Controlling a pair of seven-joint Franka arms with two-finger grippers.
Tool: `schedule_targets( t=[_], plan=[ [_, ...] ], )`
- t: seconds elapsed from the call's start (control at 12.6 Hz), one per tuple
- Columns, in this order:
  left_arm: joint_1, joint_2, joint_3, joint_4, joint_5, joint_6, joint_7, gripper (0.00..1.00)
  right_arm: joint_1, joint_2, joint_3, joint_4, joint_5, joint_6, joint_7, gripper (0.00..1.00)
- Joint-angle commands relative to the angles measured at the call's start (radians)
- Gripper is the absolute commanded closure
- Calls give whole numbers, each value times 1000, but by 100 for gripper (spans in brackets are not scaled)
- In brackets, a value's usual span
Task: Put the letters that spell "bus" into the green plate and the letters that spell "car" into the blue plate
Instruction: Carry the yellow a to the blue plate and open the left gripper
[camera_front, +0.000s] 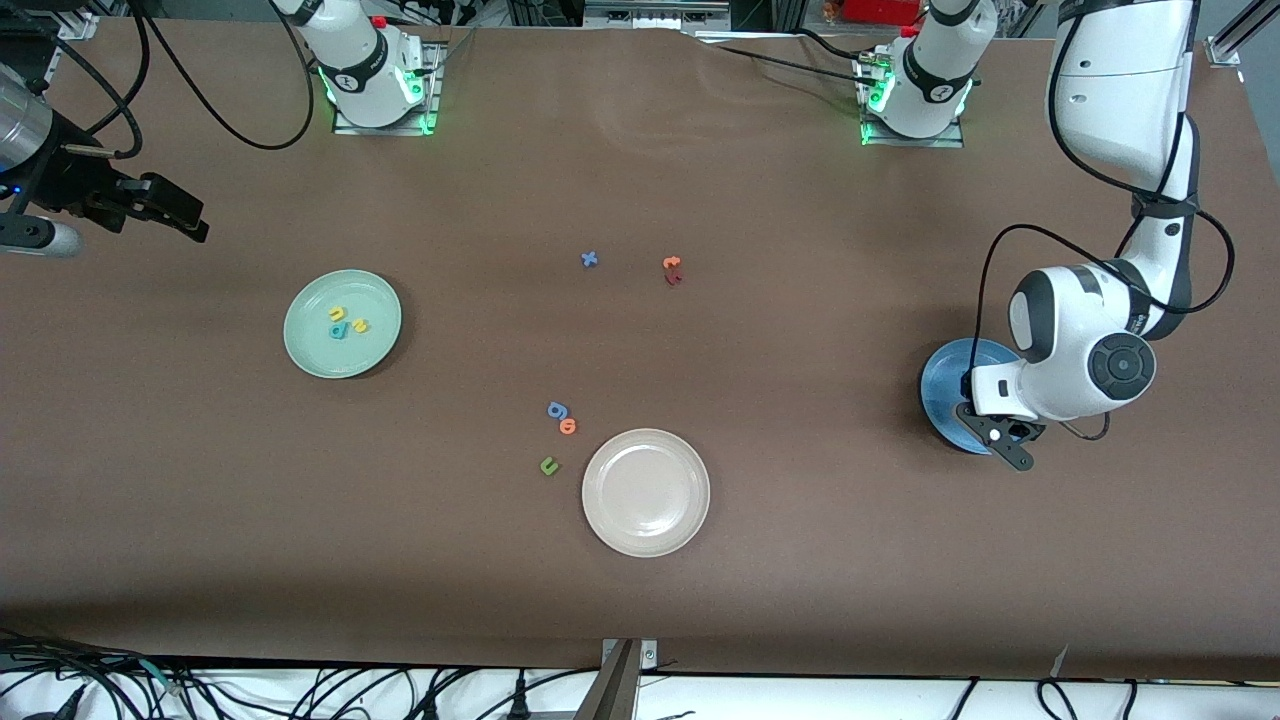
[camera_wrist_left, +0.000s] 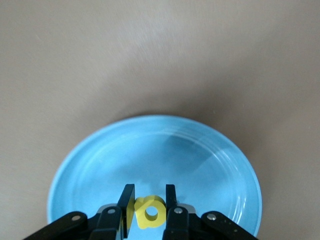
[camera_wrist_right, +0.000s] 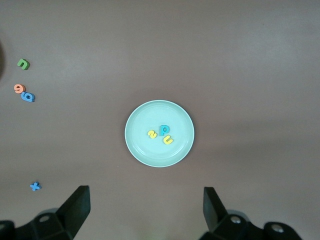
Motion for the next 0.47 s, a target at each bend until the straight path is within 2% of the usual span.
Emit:
schedule_targets(
  t=[0.0, 0.08, 0.16, 0.24, 0.4],
  plan=[
    [-2, 4, -1, -17, -48, 3, 29, 53, 6, -4, -6, 4, 14, 0, -6, 0],
    [-4, 4, -1, -17, -48, 3, 27, 39, 6, -4, -6, 4, 14, 0, -4, 0],
    [-4, 4, -1, -12, -48, 2, 23, 6, 6, -4, -6, 4, 12, 0, -6, 0],
    [-5, 1, -1, -9, -48, 2, 21, 0, 6, -4, -6, 4, 14, 0, -6, 0],
    [-5, -19, -1, -1, -48, 0, 23, 0, 6, -4, -6, 4, 14, 0, -6, 0]
  ],
)
